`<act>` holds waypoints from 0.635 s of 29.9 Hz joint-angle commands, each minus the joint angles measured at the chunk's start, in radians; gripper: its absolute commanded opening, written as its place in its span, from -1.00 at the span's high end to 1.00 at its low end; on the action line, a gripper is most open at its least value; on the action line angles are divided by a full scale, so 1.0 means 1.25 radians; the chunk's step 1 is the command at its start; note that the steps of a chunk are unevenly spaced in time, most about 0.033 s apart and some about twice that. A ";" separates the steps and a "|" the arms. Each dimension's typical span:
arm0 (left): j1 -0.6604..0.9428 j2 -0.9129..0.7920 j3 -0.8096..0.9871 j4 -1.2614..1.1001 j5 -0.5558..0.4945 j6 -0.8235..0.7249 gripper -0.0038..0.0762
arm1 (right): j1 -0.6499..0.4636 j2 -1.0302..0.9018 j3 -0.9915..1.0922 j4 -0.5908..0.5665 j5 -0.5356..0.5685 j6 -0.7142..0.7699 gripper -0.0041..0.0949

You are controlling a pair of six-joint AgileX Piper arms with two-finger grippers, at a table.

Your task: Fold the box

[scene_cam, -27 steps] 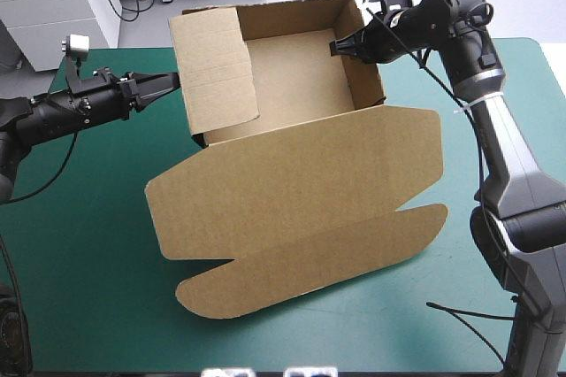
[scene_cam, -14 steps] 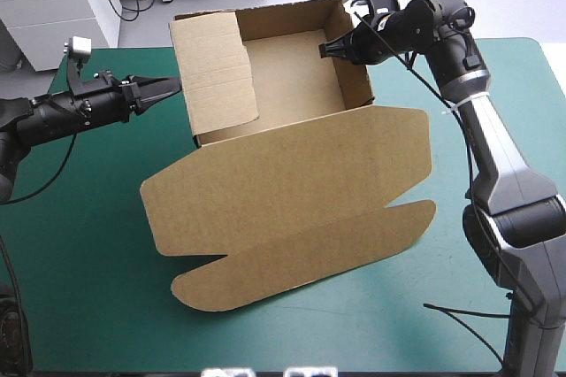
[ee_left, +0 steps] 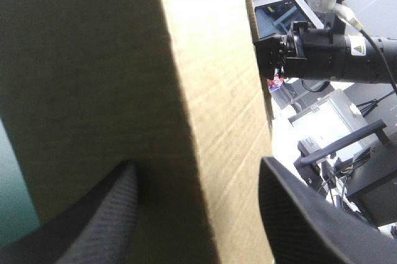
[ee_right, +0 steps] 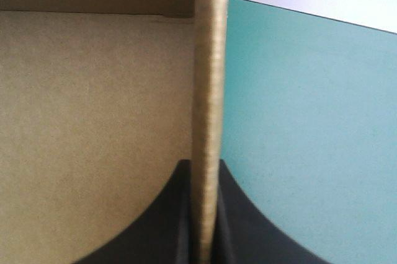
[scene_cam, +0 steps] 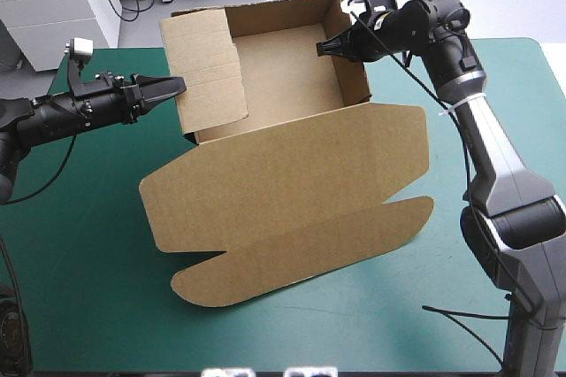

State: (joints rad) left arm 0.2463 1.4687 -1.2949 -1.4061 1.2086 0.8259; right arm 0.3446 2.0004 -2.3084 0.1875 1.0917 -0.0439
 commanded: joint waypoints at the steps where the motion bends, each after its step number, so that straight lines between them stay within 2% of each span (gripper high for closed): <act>1: -0.004 -0.032 -0.024 -0.026 0.064 -0.001 -0.17 | 0.052 -0.047 -0.024 -0.046 -0.078 0.000 0.92; 5: -0.004 -0.032 -0.024 0.064 0.053 -0.030 -0.16 | 0.096 -0.047 -0.024 -0.069 -0.117 0.000 0.92; 11: -0.005 -0.032 -0.024 0.215 -0.007 -0.143 0.01 | 0.127 -0.047 -0.024 -0.079 -0.138 0.005 0.92; 14: -0.005 -0.032 -0.024 0.262 -0.033 -0.182 0.02 | 0.135 -0.047 -0.024 -0.079 -0.147 0.016 0.92; 19: -0.028 -0.032 -0.024 0.288 -0.120 -0.194 0.02 | 0.145 -0.047 -0.024 -0.073 -0.146 0.025 0.92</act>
State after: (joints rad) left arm 0.2344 1.4667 -1.2949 -1.0093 1.1380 0.5975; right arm 0.5098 2.0004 -2.3084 0.0231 1.0035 -0.0431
